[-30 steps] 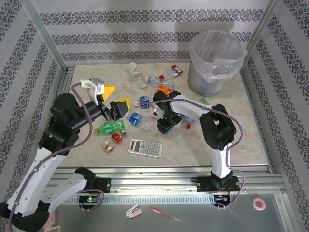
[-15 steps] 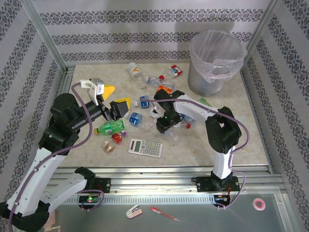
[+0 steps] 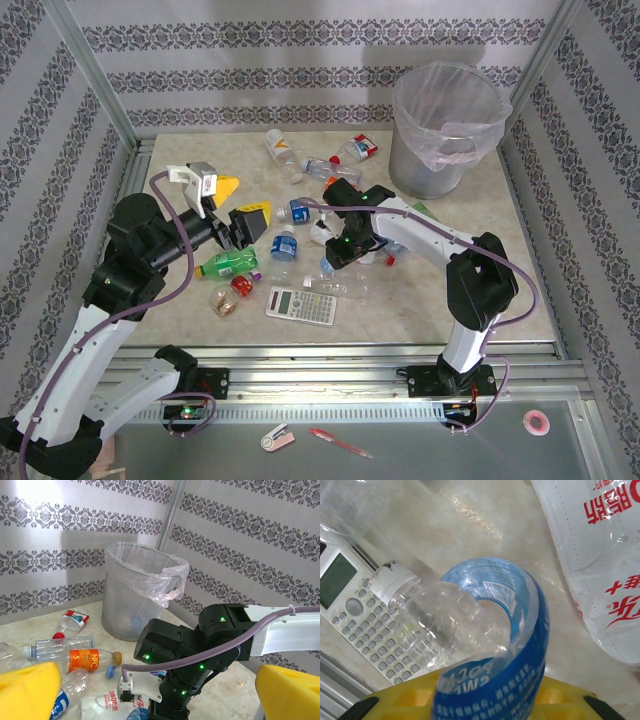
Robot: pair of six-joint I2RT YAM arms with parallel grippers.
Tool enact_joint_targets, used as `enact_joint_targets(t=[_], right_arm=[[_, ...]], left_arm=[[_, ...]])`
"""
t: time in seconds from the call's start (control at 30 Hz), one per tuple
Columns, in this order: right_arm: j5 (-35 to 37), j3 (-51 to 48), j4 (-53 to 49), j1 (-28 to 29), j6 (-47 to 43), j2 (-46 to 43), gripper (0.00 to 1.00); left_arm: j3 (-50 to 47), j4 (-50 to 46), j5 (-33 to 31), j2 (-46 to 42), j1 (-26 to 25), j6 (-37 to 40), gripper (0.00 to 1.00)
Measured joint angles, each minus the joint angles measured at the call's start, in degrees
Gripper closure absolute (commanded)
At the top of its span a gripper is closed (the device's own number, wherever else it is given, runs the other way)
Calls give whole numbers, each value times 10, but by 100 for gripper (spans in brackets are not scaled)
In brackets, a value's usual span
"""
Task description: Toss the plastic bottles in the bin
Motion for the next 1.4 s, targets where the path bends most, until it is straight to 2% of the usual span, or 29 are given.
enact_joint_targets(t=[0.23,0.27,0.4,0.57,0.77,1.07,1.4], right_arm=[[-7,0,6,0,2,0,71],[-7,0,6,0,2,0,68],[-9,0,6,0,0,0,46],[-11,2,-1,0,8,3,33],[-27,23,0,0,41,7,29],[-35,28,-14,-4,40,6,23],[-34,22,-42,-4,-54,-3,18]], left_arm=[[-3,3,0,7,0,0,0],[-3,4,0,7,0,0,0],[-4,4,0,6,0,0,0],[-5,4,0,6,0,0,0],[-10,5,0,6,0,-2,0],[-13,5,0,3,0,-2,0],[-20,7,0,2,0,-2,0]])
